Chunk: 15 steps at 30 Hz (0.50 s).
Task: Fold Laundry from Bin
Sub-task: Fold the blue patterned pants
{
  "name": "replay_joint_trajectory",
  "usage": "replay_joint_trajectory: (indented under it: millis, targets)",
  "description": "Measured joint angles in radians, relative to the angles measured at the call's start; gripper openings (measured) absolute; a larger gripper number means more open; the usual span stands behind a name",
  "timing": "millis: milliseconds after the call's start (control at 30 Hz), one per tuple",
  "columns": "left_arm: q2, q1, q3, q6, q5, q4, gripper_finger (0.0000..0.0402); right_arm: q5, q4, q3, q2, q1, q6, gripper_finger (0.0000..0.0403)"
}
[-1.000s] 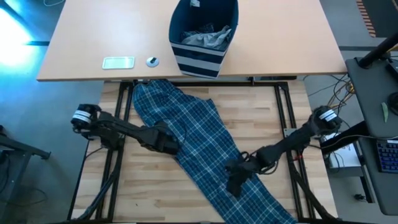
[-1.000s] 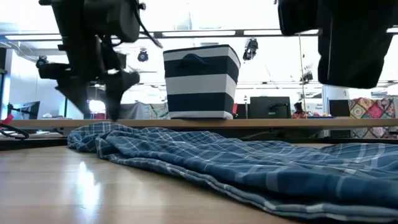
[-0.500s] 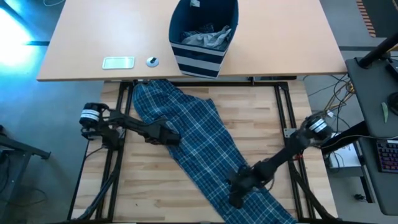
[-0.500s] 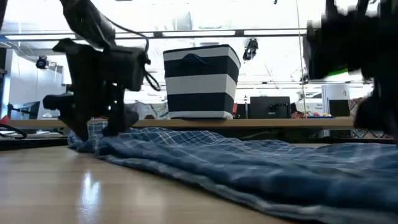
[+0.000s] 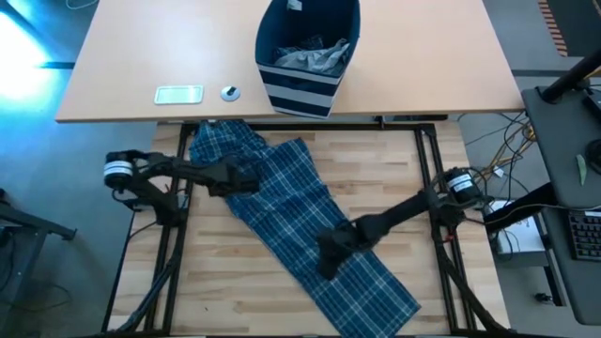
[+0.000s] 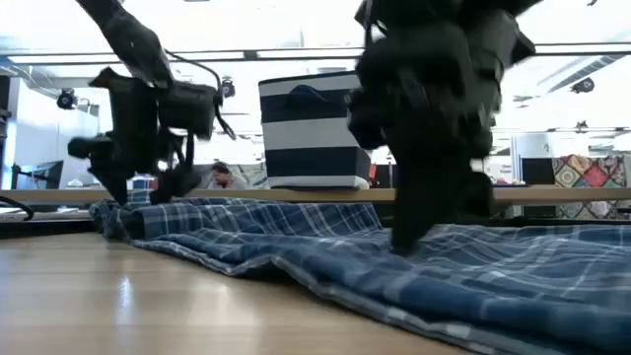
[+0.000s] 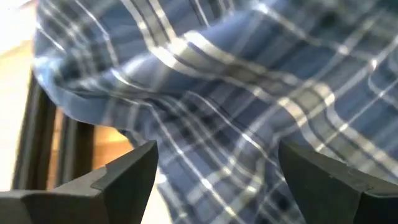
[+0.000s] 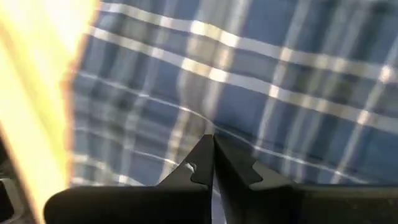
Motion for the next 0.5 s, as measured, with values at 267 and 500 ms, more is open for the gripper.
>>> replay_joint_trajectory:
  millis: [267, 500]
  targets:
    - [-0.269, -0.112, 0.005, -0.085, 0.057, -0.043, 0.0315, -0.043, -0.112, 0.068, -0.022, 0.107, 0.005, 0.0009]
    - [-0.301, -0.266, 0.002, -0.106, 0.048, -0.019, 0.0315, -0.062, -0.134, 0.003, 0.006, 0.251, 0.105, 0.0009]
